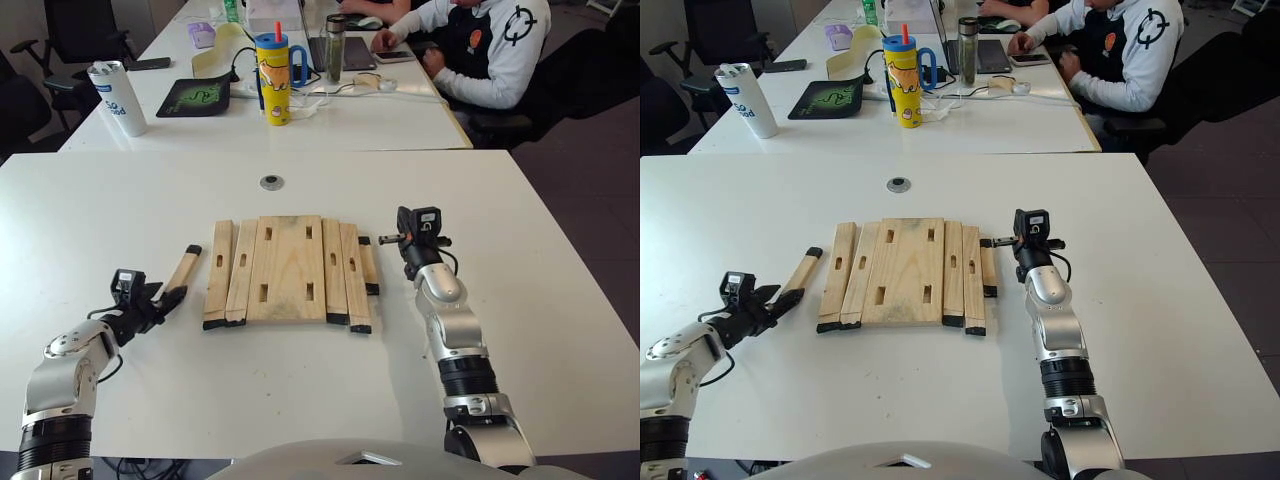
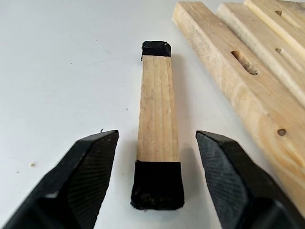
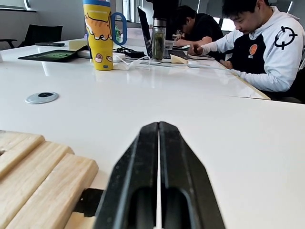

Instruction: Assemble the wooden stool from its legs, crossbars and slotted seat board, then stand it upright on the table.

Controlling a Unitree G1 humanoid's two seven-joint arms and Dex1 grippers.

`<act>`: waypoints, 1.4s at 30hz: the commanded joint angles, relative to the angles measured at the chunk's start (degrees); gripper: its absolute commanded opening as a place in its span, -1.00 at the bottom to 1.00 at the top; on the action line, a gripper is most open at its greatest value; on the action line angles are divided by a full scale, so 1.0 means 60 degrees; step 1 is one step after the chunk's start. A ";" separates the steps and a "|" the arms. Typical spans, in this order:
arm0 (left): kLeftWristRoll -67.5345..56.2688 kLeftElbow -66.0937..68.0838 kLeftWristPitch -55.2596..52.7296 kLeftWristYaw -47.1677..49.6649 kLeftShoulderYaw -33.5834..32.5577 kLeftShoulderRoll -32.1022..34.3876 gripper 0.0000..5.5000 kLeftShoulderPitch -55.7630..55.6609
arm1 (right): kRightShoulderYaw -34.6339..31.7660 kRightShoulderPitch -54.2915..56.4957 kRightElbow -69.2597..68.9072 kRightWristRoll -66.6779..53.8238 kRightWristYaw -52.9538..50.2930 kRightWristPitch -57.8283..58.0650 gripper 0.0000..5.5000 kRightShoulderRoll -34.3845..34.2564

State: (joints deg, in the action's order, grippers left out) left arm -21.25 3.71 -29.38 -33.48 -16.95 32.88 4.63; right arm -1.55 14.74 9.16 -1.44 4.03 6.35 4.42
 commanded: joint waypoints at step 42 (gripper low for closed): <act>0.0991 -0.4569 0.2019 0.0902 0.3425 -0.2021 -0.46 -0.0810 | -0.2260 0.1578 -0.2288 -1.0767 0.1037 0.9303 -0.03 -0.0470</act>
State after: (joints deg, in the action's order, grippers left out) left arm -16.50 -22.33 -17.60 -28.19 2.37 20.87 -1.21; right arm -15.43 23.46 -3.87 -64.64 10.78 61.32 1.36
